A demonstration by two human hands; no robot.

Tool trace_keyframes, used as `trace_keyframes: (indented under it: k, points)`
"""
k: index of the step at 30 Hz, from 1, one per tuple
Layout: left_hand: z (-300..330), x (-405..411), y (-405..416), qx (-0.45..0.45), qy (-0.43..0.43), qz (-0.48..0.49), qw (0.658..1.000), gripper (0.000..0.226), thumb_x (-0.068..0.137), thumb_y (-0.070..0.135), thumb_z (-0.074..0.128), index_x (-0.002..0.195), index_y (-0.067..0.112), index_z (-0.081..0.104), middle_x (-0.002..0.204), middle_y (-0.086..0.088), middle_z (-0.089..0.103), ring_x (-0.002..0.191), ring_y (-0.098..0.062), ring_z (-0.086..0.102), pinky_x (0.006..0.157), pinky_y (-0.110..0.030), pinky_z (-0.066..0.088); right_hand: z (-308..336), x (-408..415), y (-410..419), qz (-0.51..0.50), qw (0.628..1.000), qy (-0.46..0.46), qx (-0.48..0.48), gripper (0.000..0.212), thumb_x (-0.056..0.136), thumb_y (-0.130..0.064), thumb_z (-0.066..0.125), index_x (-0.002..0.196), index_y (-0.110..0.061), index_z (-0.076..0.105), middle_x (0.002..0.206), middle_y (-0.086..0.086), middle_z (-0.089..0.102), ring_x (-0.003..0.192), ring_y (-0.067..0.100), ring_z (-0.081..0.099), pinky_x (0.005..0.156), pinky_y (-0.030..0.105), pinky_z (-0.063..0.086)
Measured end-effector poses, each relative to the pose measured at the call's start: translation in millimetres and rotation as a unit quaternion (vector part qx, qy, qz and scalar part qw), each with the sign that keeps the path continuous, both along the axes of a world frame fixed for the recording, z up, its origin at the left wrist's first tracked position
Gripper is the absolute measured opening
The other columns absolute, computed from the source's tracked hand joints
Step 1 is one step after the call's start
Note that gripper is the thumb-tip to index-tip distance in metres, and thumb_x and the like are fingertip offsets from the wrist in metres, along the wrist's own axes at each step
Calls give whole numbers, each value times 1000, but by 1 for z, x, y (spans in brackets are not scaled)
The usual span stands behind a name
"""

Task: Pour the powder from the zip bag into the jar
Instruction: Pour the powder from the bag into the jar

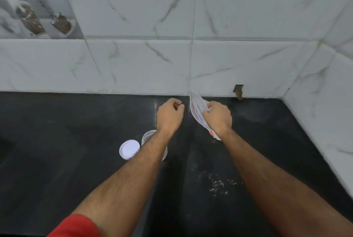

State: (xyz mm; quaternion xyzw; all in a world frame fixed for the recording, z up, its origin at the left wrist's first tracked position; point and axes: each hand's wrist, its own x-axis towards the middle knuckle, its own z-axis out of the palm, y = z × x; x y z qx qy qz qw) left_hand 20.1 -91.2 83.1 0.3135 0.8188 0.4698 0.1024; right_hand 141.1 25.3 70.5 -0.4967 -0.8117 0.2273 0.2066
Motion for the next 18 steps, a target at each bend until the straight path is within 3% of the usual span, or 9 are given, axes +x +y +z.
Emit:
trace_keyframes:
  k: [3, 5, 9, 11, 14, 16, 18]
  points:
    - [6, 17, 20, -2, -29, 8, 1000, 36, 89, 43, 62, 115, 18, 63, 87, 11, 63, 89, -15, 63, 77, -26, 43, 19, 19, 14, -16, 998, 62, -27, 17, 84, -21, 55, 79, -20, 71, 86, -2, 74, 71, 18, 62, 56, 25, 40]
    - [12, 27, 33, -21, -60, -3, 998, 49, 86, 54, 62, 119, 19, 60, 100, 7, 66, 93, -15, 60, 76, -27, 41, 29, 28, 21, -18, 995, 92, -37, 18, 87, -22, 56, 77, -20, 71, 85, -4, 74, 75, 16, 66, 58, 25, 44]
    - [27, 45, 50, -30, -93, -46, 994, 59, 79, 69, 58, 116, 22, 58, 106, 0, 72, 93, -22, 69, 83, -37, 56, 43, 42, 28, -5, 988, 148, -52, 18, 87, -23, 62, 79, -13, 74, 74, 0, 73, 68, 22, 69, 66, 38, 59]
    - [36, 49, 54, -25, -92, -56, 994, 52, 79, 63, 62, 111, 22, 59, 100, 1, 72, 83, -21, 72, 75, -36, 60, 47, 44, 28, -1, 982, 175, -72, 15, 85, -17, 64, 77, -12, 75, 70, 1, 73, 62, 24, 69, 62, 41, 60]
    - [43, 54, 58, -25, -83, -57, 995, 25, 78, 35, 64, 99, 21, 62, 85, 1, 75, 58, -14, 70, 49, -24, 53, 53, 51, 27, -4, 977, 192, -92, 16, 82, -11, 64, 70, -17, 71, 68, 3, 72, 53, 22, 68, 51, 34, 59]
    - [47, 58, 58, -36, -59, -61, 996, 17, 77, 24, 59, 94, 22, 64, 79, 2, 75, 51, -14, 69, 50, -25, 55, 56, 56, 28, -21, 978, 188, -93, 10, 81, -12, 63, 74, -16, 70, 69, 7, 73, 52, 23, 69, 52, 35, 61]
    - [50, 61, 58, -33, -39, -77, 996, 15, 77, 20, 57, 89, 23, 64, 77, 2, 75, 57, -16, 71, 60, -32, 61, 58, 61, 30, -26, 987, 132, -87, 6, 81, -17, 64, 86, -16, 68, 70, 5, 73, 53, 21, 70, 56, 37, 63]
